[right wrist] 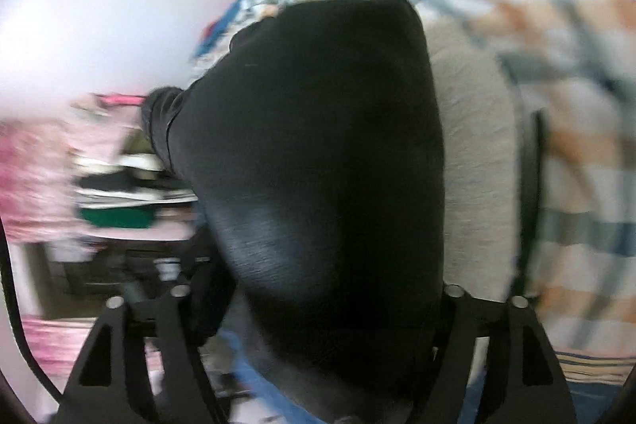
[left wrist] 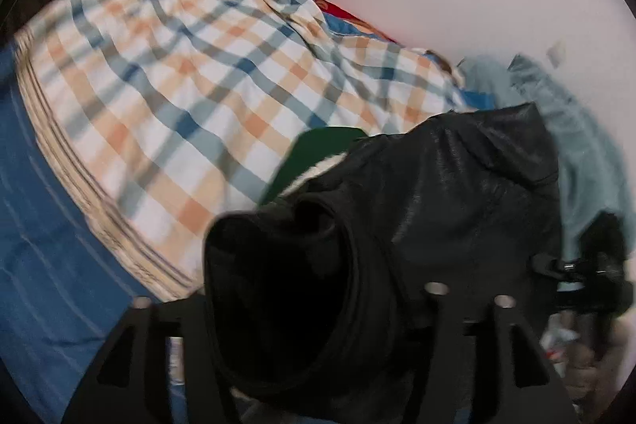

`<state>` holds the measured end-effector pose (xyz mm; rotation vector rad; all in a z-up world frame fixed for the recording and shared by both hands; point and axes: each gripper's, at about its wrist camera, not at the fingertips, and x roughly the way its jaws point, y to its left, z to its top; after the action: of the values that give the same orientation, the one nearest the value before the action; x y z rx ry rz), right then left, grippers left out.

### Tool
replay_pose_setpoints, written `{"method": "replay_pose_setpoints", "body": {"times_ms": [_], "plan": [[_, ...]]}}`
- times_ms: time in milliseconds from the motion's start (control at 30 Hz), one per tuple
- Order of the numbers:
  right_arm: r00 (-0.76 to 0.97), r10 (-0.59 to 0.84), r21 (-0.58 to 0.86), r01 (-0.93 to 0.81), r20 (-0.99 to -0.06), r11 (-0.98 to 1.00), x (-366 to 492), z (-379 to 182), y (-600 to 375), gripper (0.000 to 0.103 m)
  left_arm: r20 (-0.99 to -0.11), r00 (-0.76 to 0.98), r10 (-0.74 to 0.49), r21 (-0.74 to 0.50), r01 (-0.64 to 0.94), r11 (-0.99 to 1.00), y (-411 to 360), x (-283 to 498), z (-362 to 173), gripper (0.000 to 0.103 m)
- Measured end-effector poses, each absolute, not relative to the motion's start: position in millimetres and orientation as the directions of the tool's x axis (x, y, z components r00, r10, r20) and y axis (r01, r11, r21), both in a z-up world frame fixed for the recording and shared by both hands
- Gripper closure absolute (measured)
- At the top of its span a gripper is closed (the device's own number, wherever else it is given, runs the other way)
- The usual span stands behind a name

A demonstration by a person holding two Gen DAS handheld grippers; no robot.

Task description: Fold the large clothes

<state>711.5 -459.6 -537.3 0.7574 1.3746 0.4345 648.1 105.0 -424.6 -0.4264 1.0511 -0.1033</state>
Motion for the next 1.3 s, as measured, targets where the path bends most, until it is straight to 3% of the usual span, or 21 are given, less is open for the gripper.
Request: {"method": "replay_pose_setpoints", "body": {"times_ms": [67,233,400,633,1000,1300], "plan": [[0.196,0.575,0.604,0.160,-0.795,0.781,700,-521,-456,0.018,-0.846,0.491,-0.207,-0.299,-0.114,0.948,101,648,-418,0.006],[0.260,0.193,0.247,0.198,-0.946,0.949,656,-480,-424,0.013,-0.866,0.500,-0.016,-0.068,-0.086,0.994,89,636,-397,0.005],[0.270,0.000,0.067,0.238,-0.963,0.969,618,-452,-384,0.012,-0.863,0.501,0.058,0.035,-0.055,0.998,82,609,-369,0.003],[0.295,-0.109,-0.024,0.277,-0.949,0.960,535,-395,-332,0.012,-0.845,0.532,0.063,0.073,-0.002,0.997,75,546,-302,0.001],[0.403,-0.227,-0.104,0.304,-0.886,0.947,382,-221,-272,0.012,-0.785,0.619,-0.012,0.036,0.065,0.997,80,422,-165,0.001],[0.504,-0.233,-0.073,0.316,-0.832,0.946,269,-102,-241,0.012,-0.735,0.676,-0.057,0.011,0.096,0.995,90,332,-78,0.001]]}}
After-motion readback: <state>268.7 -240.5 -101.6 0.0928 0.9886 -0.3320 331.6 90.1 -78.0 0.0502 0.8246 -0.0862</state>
